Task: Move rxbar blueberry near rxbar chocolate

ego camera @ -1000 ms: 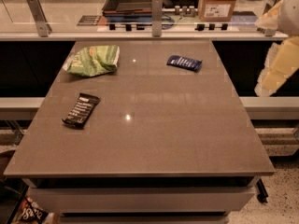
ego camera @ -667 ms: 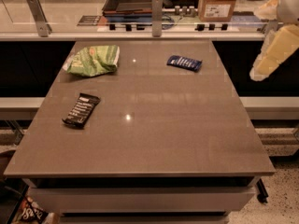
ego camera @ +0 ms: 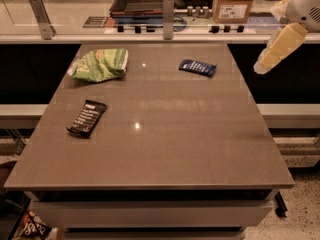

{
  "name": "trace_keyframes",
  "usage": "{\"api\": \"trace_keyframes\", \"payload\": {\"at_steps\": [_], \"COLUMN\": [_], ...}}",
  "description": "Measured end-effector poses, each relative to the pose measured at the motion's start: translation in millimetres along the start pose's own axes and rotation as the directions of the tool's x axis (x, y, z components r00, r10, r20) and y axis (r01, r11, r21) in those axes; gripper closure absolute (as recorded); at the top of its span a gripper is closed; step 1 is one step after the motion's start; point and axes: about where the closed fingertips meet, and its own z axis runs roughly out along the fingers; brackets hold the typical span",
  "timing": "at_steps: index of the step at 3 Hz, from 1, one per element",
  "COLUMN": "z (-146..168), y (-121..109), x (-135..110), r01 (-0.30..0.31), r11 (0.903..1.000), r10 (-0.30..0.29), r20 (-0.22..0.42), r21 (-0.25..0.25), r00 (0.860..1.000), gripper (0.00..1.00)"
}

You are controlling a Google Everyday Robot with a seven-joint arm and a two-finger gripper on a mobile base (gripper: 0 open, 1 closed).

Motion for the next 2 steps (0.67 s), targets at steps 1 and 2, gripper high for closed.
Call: {"api": "trace_keyframes", "payload": {"at_steps": [1,2], "z": [21.8,50.7], "y": [-14.9,-33.0], "x": [3.1,8.9], "r01": [-0.044,-0.101], "r11": [0.9990,0.9949], "r10": [0.043,0.099], "r20": [0.041,0.140], "r21": [0.013,0.003], "r00": [0.998,0.985], "gripper": [0.00,0.00]}}
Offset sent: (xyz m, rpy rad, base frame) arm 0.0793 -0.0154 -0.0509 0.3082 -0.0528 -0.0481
